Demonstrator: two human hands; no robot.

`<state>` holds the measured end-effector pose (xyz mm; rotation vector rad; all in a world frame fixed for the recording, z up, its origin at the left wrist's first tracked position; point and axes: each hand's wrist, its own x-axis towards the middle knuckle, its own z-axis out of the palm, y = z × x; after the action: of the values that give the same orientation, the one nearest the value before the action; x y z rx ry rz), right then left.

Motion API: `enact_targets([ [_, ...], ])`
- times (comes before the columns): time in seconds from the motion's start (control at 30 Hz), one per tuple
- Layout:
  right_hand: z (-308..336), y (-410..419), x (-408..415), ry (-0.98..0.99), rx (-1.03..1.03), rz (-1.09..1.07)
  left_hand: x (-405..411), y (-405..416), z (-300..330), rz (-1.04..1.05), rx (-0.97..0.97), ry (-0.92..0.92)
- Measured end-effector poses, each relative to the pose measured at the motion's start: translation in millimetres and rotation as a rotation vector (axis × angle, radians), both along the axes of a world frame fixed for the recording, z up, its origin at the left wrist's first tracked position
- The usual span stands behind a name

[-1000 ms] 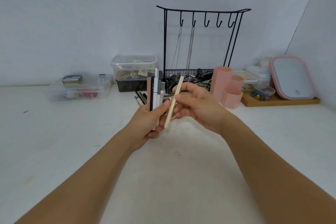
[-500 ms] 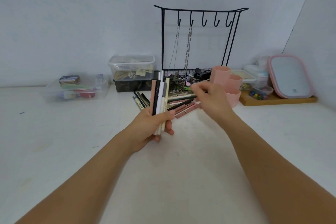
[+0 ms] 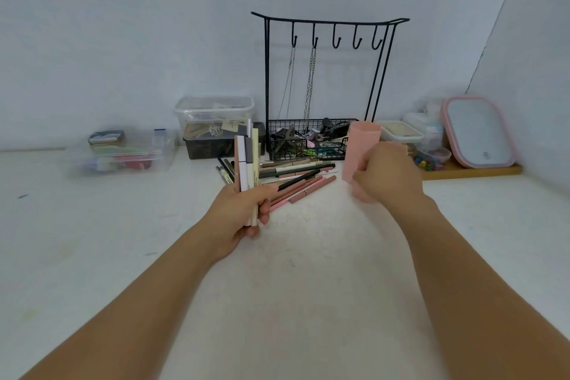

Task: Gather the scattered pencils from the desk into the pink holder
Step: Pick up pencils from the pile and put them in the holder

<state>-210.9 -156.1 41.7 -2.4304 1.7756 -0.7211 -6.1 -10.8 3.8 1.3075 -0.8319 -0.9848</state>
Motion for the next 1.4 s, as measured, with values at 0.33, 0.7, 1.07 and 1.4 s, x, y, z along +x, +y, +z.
enact_targets([
  [0.33, 50, 63, 15, -0.392, 0.139, 0.341, -5, 5, 2, -0.047, -0.007, -0.087],
  [0.7, 5, 110, 78, -0.931, 0.576, 0.598, -29, 10, 0, -0.113, -0.050, -0.248],
  [1.07, 1, 98, 76, -1.342, 0.576, 0.588, -15, 10, 3, -0.364, -0.083, 0.901],
  [1.4, 1, 86, 65, -1.035, 0.399, 0.463, -22, 3, 9, 0.033, -0.156, 0.185],
])
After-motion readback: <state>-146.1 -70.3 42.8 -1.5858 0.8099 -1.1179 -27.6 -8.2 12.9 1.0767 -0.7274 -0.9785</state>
